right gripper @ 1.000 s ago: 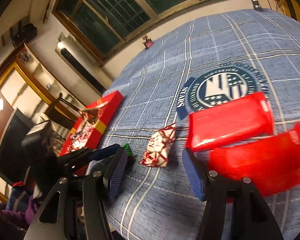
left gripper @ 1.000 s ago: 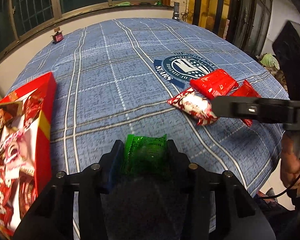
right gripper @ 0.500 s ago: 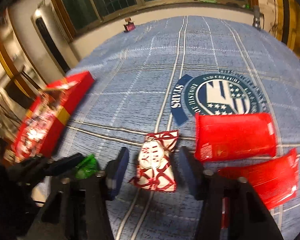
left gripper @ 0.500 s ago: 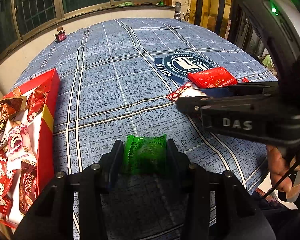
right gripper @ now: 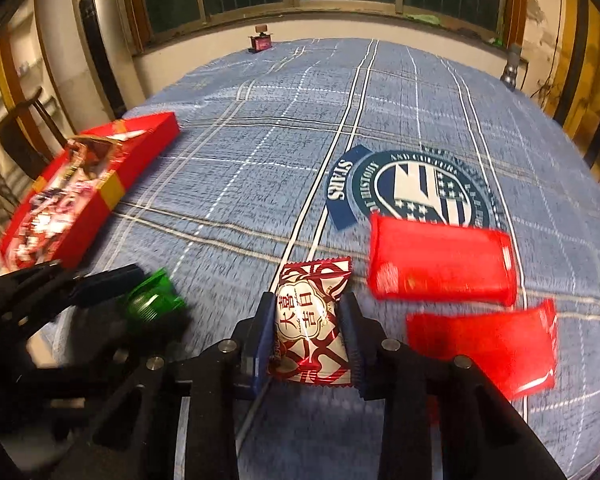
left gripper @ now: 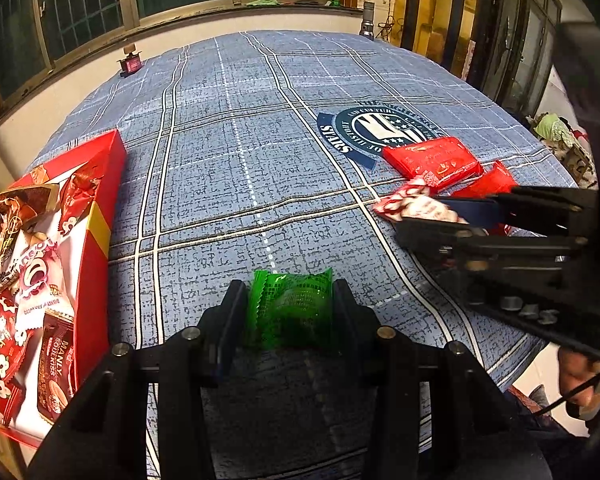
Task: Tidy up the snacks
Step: 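Carry the green packet toward the tray with the left tool while the right holds its packet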
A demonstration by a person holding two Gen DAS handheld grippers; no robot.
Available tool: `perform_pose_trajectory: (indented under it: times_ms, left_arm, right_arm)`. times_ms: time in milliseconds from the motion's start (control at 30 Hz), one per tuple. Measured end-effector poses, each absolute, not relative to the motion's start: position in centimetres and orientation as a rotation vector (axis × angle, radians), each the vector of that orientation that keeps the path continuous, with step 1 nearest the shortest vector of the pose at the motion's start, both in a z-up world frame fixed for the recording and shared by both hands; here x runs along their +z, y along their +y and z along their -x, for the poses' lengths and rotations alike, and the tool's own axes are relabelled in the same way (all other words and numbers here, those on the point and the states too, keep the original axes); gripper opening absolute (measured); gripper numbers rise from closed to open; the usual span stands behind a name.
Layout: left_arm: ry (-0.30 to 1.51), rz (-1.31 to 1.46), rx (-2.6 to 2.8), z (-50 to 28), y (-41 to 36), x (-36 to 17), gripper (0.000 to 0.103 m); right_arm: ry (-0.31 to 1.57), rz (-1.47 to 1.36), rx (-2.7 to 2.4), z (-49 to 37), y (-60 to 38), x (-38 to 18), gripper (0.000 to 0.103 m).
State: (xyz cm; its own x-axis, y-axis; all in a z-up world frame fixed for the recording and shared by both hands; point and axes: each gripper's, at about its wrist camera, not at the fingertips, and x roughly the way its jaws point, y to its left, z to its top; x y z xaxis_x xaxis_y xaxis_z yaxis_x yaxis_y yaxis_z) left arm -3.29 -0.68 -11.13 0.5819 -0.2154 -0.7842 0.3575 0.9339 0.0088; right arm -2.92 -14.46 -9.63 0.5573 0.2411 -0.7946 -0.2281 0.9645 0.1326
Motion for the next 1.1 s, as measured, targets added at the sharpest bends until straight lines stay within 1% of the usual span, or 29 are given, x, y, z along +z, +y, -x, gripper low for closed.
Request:
perform_pose_trajectory:
  times_ms: [200,533,833,967,1100]
  left_arm:
    - [0.891,-0.157,-0.344,3.4,-0.7,-10.5,0.04]
    - [0.851,-0.126,-0.332,3.6,0.2,-8.2,0.039]
    - [0.842,-0.089,-0.341,4.1,1.0,-7.5,0.039]
    - [0.846,-0.12,-0.374,4.9,0.0,-8.0,0.039]
    - [0.814,-0.135,-0.353,5.1,0.5,-7.3,0.039]
  right_arm:
    - [0.9,-0.14,0.309,3.9,-17.7,-8.0,0.033]
    - [0.846,-0.297,0.31,4.2,-22.4,-7.2,0.033]
    - [0.767,-0.327,0.443,5.1,-20.1,-7.0,0.033]
    - [0.776,-0.337,0.481,4.9,-19.1,-7.5,0.033]
    - [0.811,-0.327,0.488,4.6,-17.9,-8.4,0.033]
